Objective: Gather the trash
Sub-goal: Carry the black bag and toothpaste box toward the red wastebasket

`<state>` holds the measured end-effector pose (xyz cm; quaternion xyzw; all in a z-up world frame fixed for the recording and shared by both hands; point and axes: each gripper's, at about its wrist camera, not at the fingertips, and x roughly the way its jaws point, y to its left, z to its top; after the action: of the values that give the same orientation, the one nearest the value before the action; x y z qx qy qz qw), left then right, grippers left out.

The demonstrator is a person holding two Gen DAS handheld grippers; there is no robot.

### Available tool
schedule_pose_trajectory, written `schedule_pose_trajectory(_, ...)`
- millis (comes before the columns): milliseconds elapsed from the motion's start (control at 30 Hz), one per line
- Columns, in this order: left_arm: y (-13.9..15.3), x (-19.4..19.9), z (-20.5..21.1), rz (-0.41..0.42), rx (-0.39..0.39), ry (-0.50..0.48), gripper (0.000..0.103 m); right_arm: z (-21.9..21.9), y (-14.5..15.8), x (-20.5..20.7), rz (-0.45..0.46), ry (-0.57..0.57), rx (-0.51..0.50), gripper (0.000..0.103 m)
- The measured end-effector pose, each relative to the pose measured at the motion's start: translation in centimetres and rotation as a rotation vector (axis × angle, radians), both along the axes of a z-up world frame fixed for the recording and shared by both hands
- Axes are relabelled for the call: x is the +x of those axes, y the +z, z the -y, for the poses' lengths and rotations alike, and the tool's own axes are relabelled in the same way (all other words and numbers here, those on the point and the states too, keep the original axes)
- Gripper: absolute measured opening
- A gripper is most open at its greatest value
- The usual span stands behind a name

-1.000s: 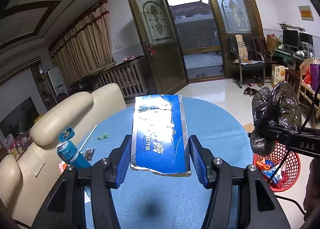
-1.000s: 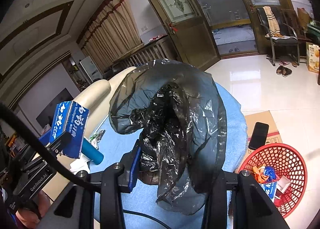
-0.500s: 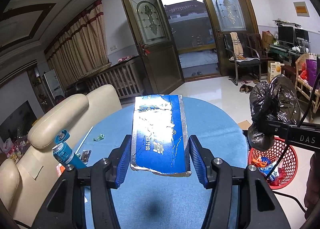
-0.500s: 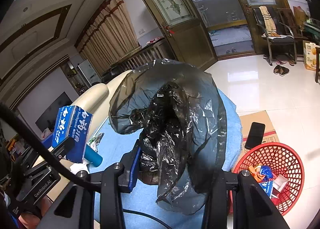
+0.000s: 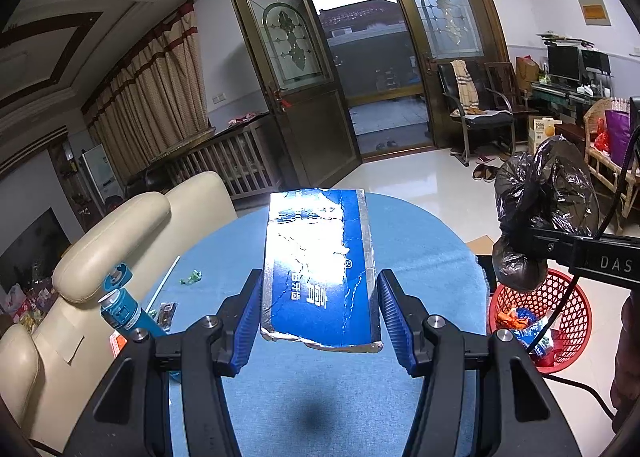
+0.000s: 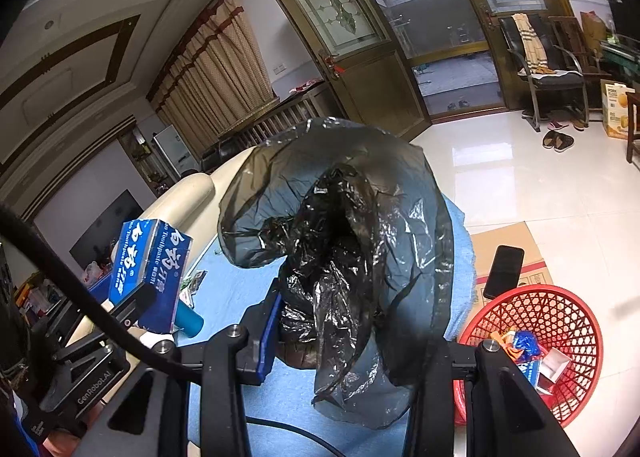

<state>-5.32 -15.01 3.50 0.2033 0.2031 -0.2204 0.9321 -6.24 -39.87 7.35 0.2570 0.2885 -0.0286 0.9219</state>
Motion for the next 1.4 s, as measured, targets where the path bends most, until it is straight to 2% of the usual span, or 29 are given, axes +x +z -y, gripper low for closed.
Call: schedule_pose_trajectory(1400,0.1,-1.2,2.3,0.003,0.076,-0.114,0.058,0.8,0.5,-3.8,0.035,-0.104,0.049,0.043)
